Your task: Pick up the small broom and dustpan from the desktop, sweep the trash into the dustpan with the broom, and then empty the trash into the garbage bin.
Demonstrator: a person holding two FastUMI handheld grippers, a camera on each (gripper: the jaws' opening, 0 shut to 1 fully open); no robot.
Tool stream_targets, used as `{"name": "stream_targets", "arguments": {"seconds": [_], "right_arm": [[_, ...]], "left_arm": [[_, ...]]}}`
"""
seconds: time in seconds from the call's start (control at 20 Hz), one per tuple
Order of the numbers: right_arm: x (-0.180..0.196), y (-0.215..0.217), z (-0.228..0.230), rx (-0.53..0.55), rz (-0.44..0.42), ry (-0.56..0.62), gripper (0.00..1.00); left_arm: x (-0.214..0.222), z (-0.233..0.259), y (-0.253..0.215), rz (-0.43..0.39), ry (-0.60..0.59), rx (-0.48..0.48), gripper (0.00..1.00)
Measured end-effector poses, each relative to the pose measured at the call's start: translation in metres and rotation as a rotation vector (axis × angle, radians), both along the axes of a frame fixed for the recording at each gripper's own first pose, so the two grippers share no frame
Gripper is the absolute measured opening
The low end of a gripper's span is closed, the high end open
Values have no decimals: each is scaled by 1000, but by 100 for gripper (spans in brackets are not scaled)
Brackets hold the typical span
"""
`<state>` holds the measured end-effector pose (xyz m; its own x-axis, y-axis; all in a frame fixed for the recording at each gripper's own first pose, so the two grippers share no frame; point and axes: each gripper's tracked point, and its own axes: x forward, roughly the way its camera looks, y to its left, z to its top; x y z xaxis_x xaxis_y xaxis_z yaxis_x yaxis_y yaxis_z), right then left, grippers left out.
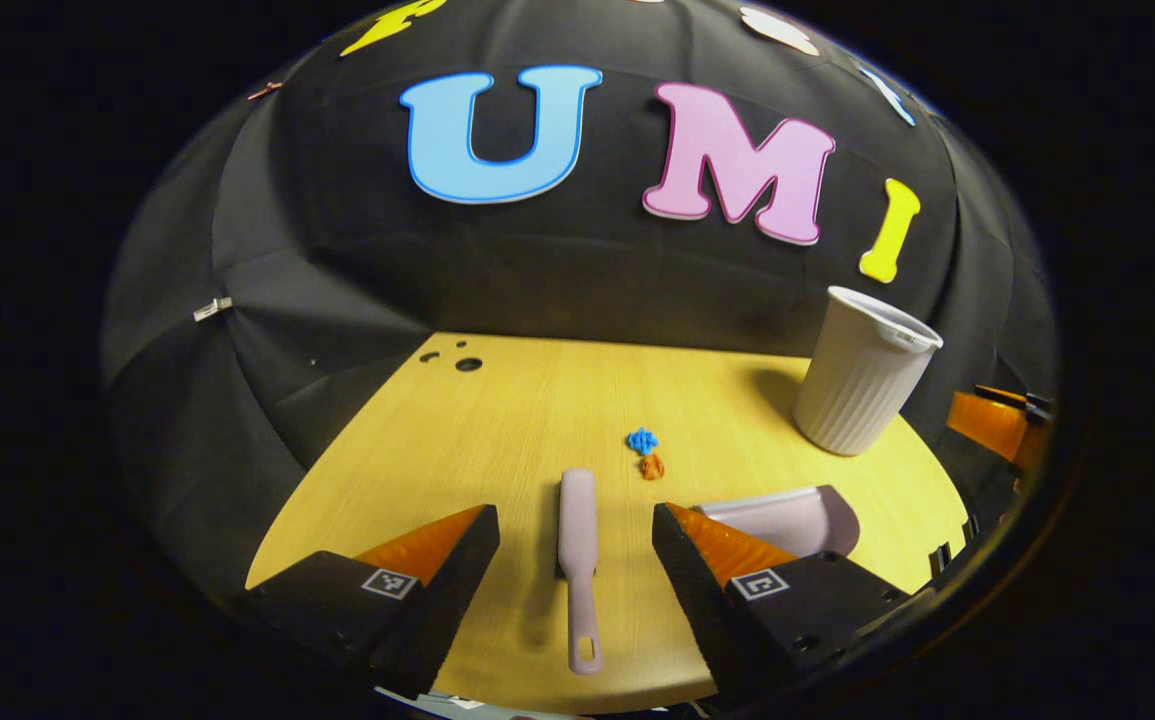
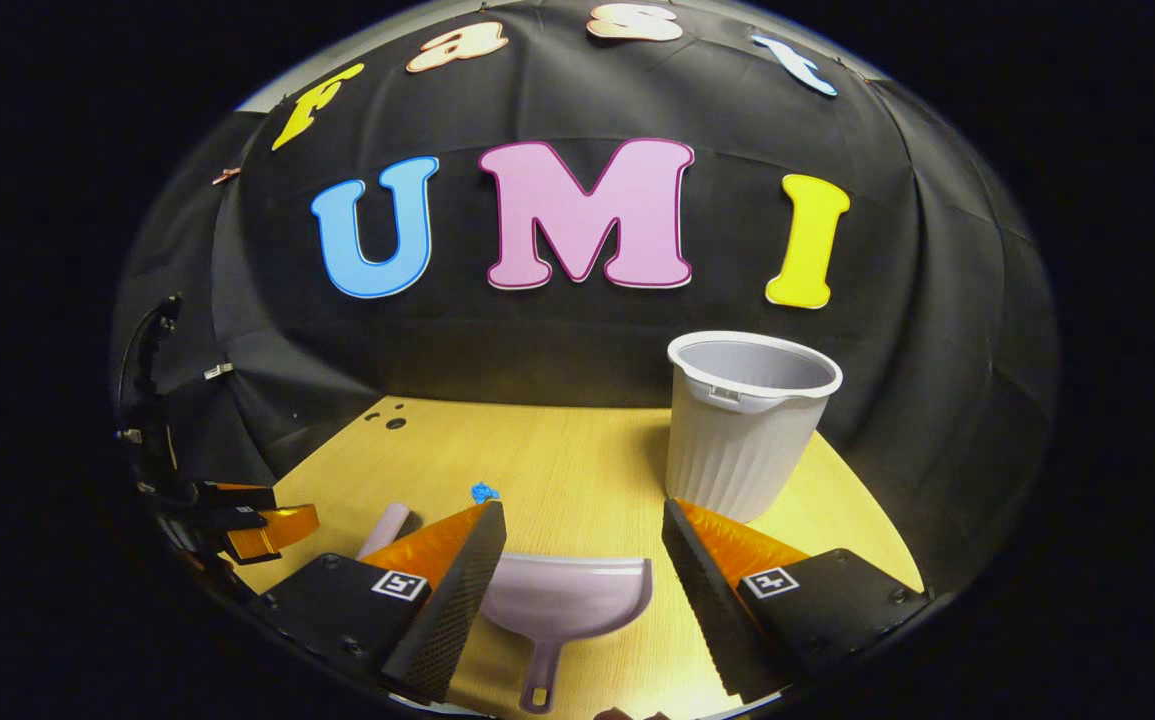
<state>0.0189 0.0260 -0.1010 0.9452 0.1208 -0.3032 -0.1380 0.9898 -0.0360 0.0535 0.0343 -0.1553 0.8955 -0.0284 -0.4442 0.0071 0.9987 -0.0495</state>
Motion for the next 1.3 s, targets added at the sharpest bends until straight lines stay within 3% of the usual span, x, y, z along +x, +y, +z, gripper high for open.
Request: {"name": "stream_targets", "arguments": {"seconds": [0.25, 0.8, 1.15, 1.3], "right_arm": [[1, 0, -24, 7, 20, 91, 98], [13, -5, -77, -12, 84, 246, 98], [24, -15, -105, 2, 128, 312, 99], [23, -19, -107, 0, 115, 321, 99]], "left_arm": [[7, -61, -2, -32, 171, 24, 97], [19, -148, 0, -8, 489, 72, 97], [29, -168, -4, 9, 576, 105, 94], [32, -170, -10, -27, 565, 106, 86]]}}
